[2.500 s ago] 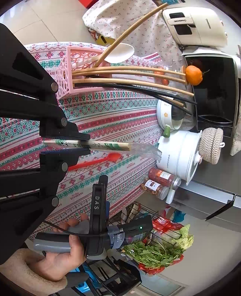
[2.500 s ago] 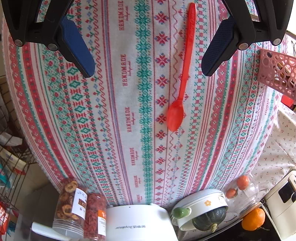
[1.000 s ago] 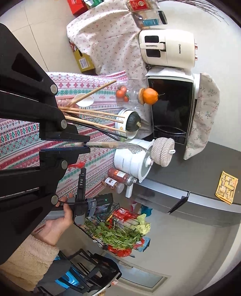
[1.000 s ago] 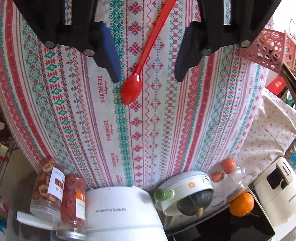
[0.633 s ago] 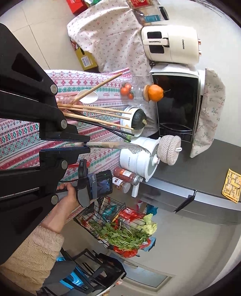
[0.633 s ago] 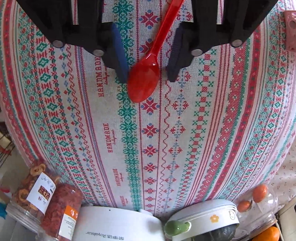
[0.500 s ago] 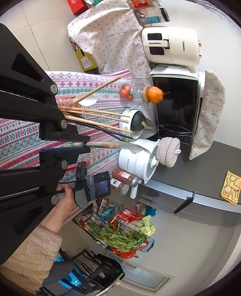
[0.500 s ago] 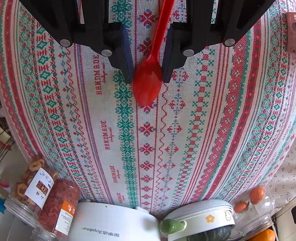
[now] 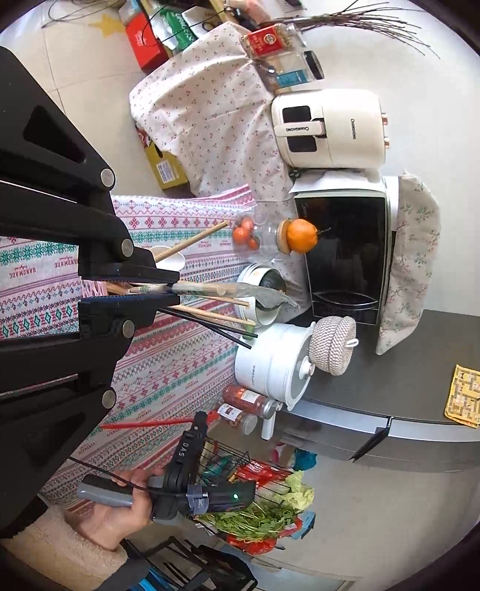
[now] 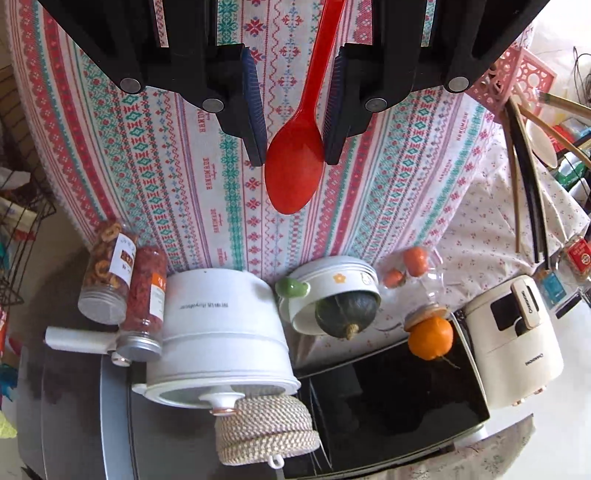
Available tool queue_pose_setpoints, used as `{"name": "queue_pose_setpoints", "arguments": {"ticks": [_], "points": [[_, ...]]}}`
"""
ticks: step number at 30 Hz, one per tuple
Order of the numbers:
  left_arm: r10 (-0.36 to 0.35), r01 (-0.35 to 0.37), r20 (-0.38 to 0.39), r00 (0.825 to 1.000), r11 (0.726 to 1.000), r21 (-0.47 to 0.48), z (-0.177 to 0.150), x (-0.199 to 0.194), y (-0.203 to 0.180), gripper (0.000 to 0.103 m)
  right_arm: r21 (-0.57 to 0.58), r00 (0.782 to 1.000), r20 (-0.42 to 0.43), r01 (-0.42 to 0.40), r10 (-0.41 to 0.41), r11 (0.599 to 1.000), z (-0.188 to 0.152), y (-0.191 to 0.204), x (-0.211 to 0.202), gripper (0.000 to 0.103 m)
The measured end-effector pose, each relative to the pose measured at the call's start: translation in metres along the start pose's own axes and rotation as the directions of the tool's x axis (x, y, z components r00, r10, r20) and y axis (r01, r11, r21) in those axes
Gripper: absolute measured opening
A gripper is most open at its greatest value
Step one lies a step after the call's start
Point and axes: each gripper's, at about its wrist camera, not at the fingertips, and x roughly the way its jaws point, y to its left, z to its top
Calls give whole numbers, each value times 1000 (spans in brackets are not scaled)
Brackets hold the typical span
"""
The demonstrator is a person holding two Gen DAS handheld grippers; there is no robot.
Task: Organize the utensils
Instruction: 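Drop the wrapped chopsticks into the basket with the left tool while the right tool carries the red spoon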
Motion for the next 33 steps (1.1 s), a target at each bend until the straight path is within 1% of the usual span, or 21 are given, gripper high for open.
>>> {"name": "queue_pose_setpoints", "arguments": {"ticks": [4, 6, 9, 12, 15, 20, 21, 23, 25, 26, 27, 28, 31, 33], "points": [[32, -29, -90, 995, 999, 41, -6, 26, -4, 5, -36, 1000, 24, -16, 17, 999, 0, 15, -7, 28], [51, -43, -136, 989, 997, 59, -9, 39, -6, 5, -43, 999, 34, -25, 27, 999, 0, 20, -11, 28], [57, -43, -192, 980, 996, 77, -11, 53, -7, 5, -53, 997, 62, -35, 38, 998, 0, 27, -16, 28], [54, -33, -236, 970, 995, 89, -12, 64, -9, 5, -61, 994, 99, -43, 49, 997, 0, 34, -22, 28], [45, -24, -253, 966, 996, 85, -12, 75, -8, 5, -63, 989, 131, -54, 62, 997, 2, 39, -27, 28], [19, -9, -212, 977, 999, 49, -9, 89, -4, 6, -61, 979, 187, -74, 84, 995, 4, 51, -35, 28], [14, -5, -207, 978, 999, 44, -9, 92, -4, 8, -57, 976, 197, -79, 89, 995, 4, 53, -36, 28], [22, -15, -196, 980, 999, 37, -10, 97, -3, 16, -49, 971, 216, -91, 100, 995, 5, 57, -39, 28], [26, -21, -173, 985, 999, 29, -9, 96, -1, 36, -43, 966, 235, -100, 107, 994, 6, 62, -41, 28], [23, -19, -157, 987, 1000, 23, -8, 93, 0, 40, -40, 964, 244, -103, 110, 994, 6, 65, -42, 28], [18, -16, -139, 990, 1000, 15, -7, 90, 1, 47, -36, 961, 253, -106, 111, 994, 6, 68, -43, 28], [17, -16, -121, 993, 1000, 6, -6, 87, 2, 52, -31, 958, 262, -108, 113, 994, 6, 71, -44, 28], [27, -29, -75, 997, 999, -32, -2, 79, 8, 55, -7, 952, 285, -116, 113, 993, 8, 79, -45, 28], [-1, -3, -66, 998, 998, -62, 1, 75, 13, 55, 5, 948, 296, -122, 115, 993, 9, 86, -44, 28]]}}
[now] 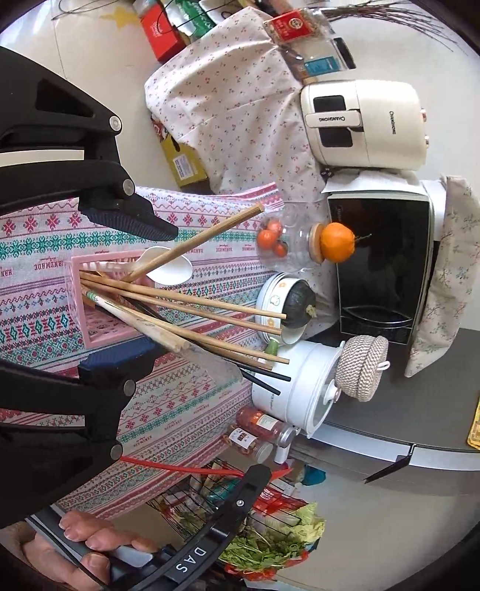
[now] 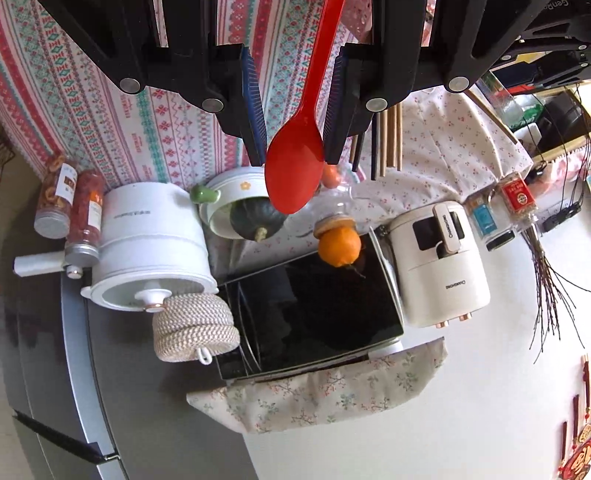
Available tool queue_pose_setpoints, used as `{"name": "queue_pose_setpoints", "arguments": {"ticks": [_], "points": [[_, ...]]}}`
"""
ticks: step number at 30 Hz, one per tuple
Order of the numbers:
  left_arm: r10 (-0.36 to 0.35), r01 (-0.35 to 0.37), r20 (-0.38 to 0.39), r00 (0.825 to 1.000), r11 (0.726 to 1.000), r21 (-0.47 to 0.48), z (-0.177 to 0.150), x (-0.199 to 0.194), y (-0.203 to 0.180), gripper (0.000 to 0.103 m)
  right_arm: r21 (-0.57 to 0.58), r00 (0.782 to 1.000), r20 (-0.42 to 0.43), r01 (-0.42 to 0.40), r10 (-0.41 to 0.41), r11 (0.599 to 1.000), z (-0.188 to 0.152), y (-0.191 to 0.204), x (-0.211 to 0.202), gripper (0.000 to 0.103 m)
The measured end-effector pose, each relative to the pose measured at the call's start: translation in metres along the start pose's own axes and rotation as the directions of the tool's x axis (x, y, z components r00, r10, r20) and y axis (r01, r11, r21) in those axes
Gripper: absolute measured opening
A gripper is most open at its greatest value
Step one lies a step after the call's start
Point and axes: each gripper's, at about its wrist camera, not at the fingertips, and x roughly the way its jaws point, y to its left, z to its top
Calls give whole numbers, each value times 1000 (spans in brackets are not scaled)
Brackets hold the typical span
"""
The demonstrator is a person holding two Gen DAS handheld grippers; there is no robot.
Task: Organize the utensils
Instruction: 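Drop the wrapped chopsticks into the basket with the left tool while the right tool carries the red spoon, then lower the red spoon into the pink basket and open the right tool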
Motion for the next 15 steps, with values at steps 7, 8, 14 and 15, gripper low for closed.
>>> {"name": "queue_pose_setpoints", "arguments": {"ticks": [7, 8, 14, 15], "points": [[-109, 109, 27, 994, 994, -23, -3, -24, 3, 58, 26, 999, 32, 23, -24, 999, 0, 18, 13, 28], [-116, 117, 33, 993, 993, -23, -3, -28, 3, 58, 28, 999, 38, 31, -32, 999, -1, 20, 15, 28], [-164, 172, 102, 981, 982, -77, 2, -55, 18, 59, 3, 990, 106, 96, -96, 995, -6, 39, 23, 28], [-169, 180, 118, 979, 980, -87, 3, -60, 21, 60, -1, 986, 123, 111, -110, 994, -7, 43, 23, 28]]}}
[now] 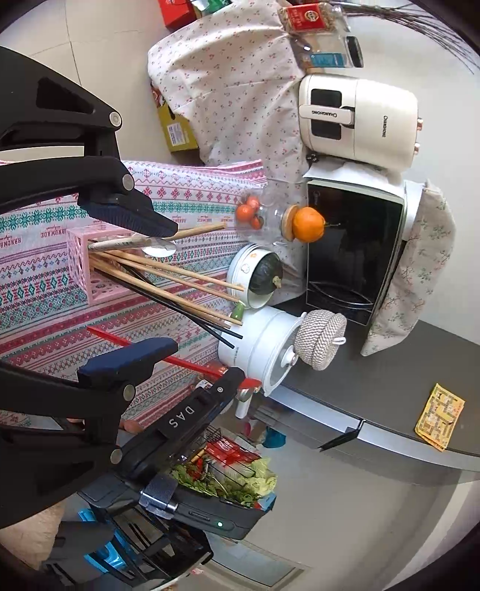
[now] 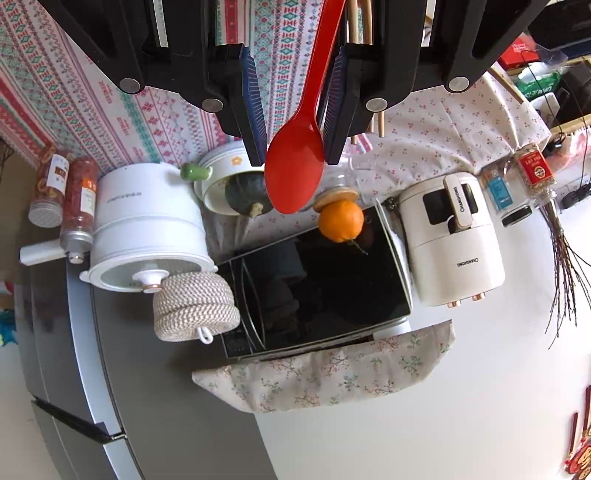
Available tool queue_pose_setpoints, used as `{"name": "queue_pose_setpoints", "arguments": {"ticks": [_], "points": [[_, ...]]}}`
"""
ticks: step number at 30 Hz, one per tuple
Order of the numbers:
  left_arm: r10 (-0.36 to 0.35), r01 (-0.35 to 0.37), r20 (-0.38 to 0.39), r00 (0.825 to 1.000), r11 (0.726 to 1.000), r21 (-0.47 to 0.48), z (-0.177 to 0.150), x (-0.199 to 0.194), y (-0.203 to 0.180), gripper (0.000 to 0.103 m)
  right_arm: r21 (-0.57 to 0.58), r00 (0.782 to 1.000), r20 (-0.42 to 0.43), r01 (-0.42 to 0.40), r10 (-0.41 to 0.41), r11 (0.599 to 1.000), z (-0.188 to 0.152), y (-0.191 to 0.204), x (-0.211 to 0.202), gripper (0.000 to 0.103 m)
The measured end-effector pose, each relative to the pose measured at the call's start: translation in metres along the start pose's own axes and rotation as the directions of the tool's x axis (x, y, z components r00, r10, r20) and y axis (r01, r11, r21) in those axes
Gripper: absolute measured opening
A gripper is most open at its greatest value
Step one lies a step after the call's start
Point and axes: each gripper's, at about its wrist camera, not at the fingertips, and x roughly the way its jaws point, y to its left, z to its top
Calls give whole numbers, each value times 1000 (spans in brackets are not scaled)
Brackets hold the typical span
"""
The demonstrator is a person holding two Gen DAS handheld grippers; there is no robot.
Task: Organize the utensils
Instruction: 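Lower the red spoon into the pink basket and open the right tool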
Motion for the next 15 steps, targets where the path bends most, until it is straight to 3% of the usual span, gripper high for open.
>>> {"name": "queue_pose_setpoints", "arguments": {"ticks": [5, 9, 15], "points": [[6, -3, 60, 998, 999, -48, 8, -19, 11, 63, -4, 994, 83, 67, -66, 998, -6, 18, 2, 28], [67, -62, 87, 994, 996, -57, 9, -24, 20, 63, -34, 984, 137, 123, -117, 992, -22, 35, 4, 28], [148, -140, 111, 983, 987, -79, 11, -29, 35, 63, -56, 987, 102, 130, -124, 990, -49, 43, 16, 29]]}}
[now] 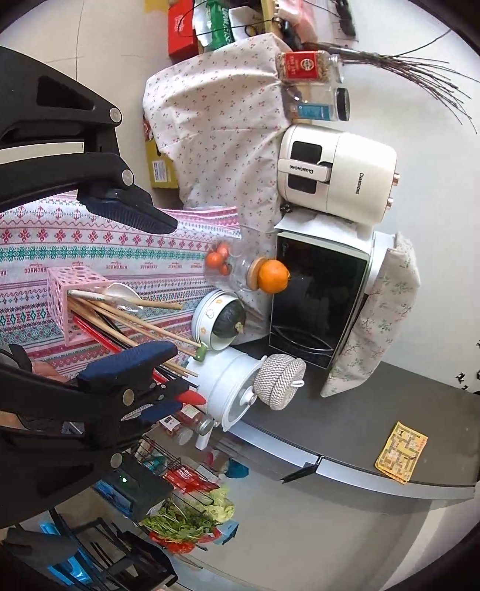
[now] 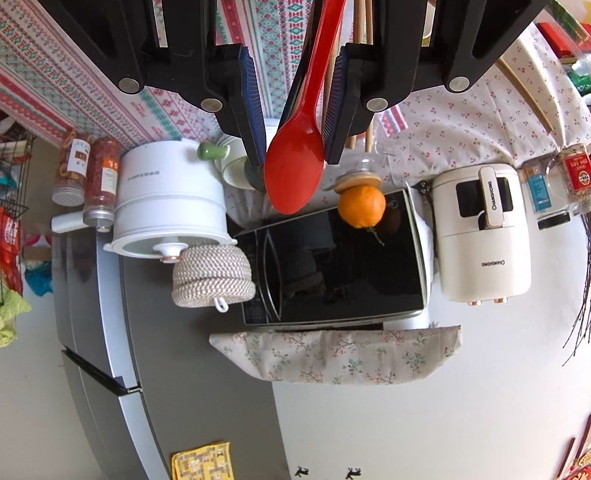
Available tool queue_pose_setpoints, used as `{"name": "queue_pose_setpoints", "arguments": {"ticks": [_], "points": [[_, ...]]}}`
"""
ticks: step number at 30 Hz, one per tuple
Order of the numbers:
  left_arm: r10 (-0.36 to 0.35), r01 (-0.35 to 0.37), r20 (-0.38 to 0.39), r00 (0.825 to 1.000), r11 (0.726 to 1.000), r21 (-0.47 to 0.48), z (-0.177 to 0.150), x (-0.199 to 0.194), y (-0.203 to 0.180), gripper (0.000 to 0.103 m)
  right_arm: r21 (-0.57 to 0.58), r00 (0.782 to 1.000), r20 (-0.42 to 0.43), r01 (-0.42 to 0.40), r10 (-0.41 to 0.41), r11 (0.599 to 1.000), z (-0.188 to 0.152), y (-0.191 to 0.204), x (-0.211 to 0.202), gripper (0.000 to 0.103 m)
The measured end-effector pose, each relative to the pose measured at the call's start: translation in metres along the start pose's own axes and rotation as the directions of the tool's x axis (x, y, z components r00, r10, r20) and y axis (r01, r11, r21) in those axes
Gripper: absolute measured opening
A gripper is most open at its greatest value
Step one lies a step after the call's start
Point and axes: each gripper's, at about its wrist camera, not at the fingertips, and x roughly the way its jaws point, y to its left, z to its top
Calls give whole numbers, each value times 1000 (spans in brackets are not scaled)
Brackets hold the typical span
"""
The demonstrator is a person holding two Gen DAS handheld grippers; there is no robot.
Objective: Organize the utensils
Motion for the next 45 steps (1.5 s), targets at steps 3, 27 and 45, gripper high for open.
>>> {"name": "queue_pose_setpoints", "arguments": {"ticks": [3, 27, 45], "points": [[35, -35, 7, 999, 999, 6, 1, 0, 3, 63, 34, 999, -29, -35, 36, 999, -3, -7, -1, 41], [313, -303, -41, 949, 939, 162, -68, -52, -106, 103, -108, 952, -279, 100, -126, 989, 71, -129, -155, 103], [310, -295, -57, 949, 939, 178, -93, -51, -133, 103, -158, 926, -357, 69, -122, 985, 57, -142, -156, 103]]}}
